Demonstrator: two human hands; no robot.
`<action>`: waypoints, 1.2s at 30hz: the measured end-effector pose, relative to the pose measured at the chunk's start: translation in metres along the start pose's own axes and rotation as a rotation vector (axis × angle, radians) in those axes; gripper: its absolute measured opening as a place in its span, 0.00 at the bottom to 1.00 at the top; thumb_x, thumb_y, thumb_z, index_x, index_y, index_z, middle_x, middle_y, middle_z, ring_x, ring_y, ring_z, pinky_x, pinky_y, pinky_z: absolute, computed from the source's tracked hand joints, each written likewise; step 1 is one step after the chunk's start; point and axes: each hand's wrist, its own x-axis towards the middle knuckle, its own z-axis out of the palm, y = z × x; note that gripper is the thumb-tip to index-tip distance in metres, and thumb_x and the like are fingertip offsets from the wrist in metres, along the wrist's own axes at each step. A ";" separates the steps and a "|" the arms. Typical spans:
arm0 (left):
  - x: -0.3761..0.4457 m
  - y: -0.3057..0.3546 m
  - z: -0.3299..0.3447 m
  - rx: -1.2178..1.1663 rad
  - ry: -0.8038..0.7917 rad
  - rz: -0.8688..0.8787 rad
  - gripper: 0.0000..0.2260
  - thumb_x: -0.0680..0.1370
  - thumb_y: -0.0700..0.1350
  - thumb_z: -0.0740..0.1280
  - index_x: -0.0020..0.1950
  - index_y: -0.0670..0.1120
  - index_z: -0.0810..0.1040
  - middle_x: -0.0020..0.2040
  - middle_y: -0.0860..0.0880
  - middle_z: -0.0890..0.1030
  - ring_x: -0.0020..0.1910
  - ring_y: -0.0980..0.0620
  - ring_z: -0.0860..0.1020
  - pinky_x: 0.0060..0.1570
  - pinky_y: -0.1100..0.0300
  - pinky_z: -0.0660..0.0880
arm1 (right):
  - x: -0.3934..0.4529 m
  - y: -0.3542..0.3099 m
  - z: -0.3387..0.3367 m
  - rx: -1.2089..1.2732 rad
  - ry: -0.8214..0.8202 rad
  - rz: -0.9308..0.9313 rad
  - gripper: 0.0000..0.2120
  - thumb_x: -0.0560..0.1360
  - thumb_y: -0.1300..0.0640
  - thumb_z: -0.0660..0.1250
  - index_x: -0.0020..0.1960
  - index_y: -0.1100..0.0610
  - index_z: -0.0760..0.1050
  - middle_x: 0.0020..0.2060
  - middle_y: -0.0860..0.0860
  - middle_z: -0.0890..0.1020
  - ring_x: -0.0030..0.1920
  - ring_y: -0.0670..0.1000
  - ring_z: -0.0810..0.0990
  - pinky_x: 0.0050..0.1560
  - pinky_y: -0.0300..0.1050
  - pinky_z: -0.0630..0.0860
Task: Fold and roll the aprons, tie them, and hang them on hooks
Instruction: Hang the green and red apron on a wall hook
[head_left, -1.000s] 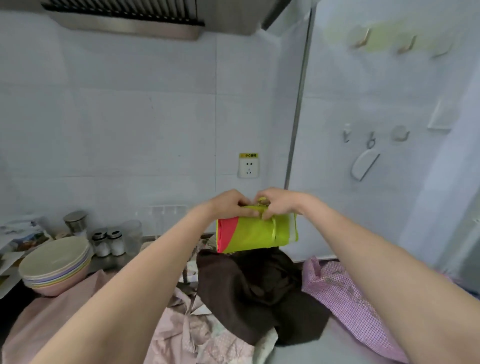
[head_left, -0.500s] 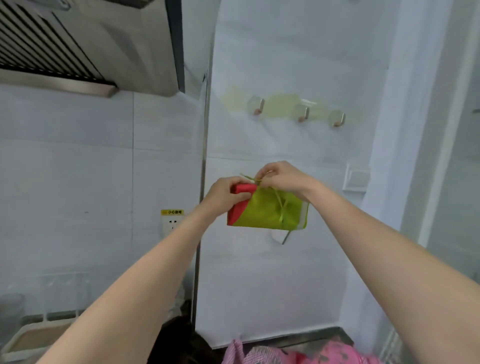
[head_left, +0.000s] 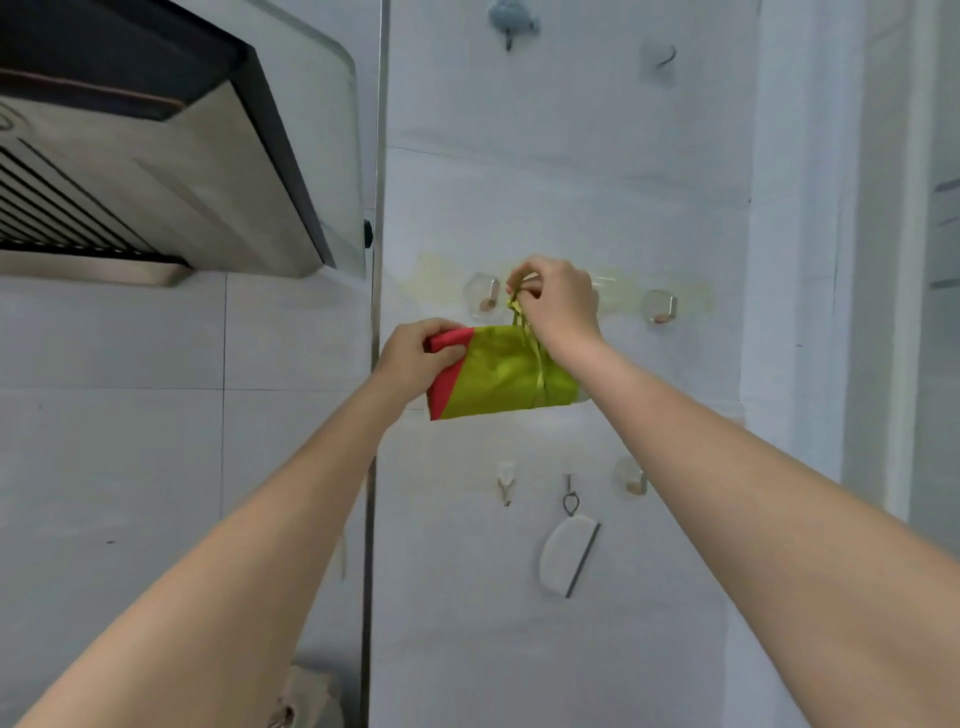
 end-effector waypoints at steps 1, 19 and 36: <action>0.006 -0.003 -0.002 -0.020 0.011 -0.003 0.11 0.76 0.35 0.66 0.57 0.44 0.78 0.46 0.49 0.77 0.41 0.57 0.74 0.42 0.69 0.72 | 0.005 0.000 0.006 -0.010 0.026 0.006 0.15 0.72 0.69 0.58 0.51 0.57 0.80 0.46 0.54 0.84 0.51 0.52 0.81 0.48 0.40 0.70; 0.048 -0.017 0.001 -0.073 0.096 -0.002 0.10 0.76 0.36 0.66 0.56 0.45 0.78 0.44 0.51 0.77 0.43 0.55 0.75 0.40 0.70 0.74 | 0.062 -0.010 0.030 0.033 -0.292 0.198 0.08 0.69 0.66 0.67 0.35 0.57 0.70 0.31 0.54 0.77 0.27 0.52 0.77 0.36 0.43 0.79; 0.022 -0.032 0.004 0.209 0.098 -0.025 0.10 0.77 0.38 0.65 0.56 0.46 0.78 0.54 0.47 0.79 0.56 0.47 0.76 0.57 0.56 0.73 | -0.001 0.053 0.022 -0.132 -0.287 0.216 0.06 0.72 0.60 0.62 0.46 0.54 0.76 0.52 0.55 0.79 0.60 0.57 0.73 0.59 0.50 0.71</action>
